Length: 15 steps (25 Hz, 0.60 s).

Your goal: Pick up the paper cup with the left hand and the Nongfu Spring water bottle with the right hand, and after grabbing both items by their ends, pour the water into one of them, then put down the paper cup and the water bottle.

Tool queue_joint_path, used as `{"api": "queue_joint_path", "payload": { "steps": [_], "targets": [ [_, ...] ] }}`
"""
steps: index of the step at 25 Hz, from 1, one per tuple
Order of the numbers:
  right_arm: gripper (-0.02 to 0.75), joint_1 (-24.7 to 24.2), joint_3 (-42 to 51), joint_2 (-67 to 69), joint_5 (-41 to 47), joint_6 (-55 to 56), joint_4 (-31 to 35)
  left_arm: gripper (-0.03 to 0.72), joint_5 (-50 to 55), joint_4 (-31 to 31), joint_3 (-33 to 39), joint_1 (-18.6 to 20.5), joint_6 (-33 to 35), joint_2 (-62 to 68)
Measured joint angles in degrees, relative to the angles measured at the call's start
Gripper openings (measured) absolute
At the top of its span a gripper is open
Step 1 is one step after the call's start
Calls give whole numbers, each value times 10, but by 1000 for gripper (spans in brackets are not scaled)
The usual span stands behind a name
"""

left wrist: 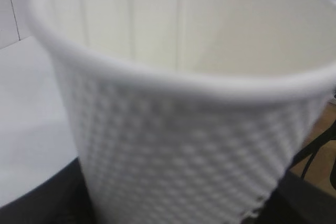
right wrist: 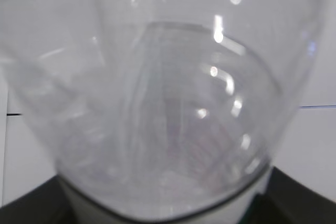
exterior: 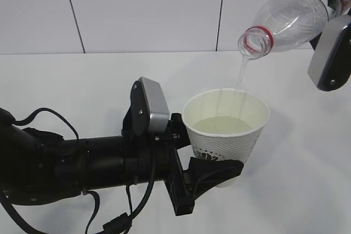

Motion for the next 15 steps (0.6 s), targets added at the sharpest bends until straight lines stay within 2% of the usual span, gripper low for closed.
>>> {"api": "queue_joint_path", "payload": {
  "steps": [15],
  "targets": [
    [456,0,0,0,-1,-1,0,522,0,0,0,0,0,0]
  ]
}}
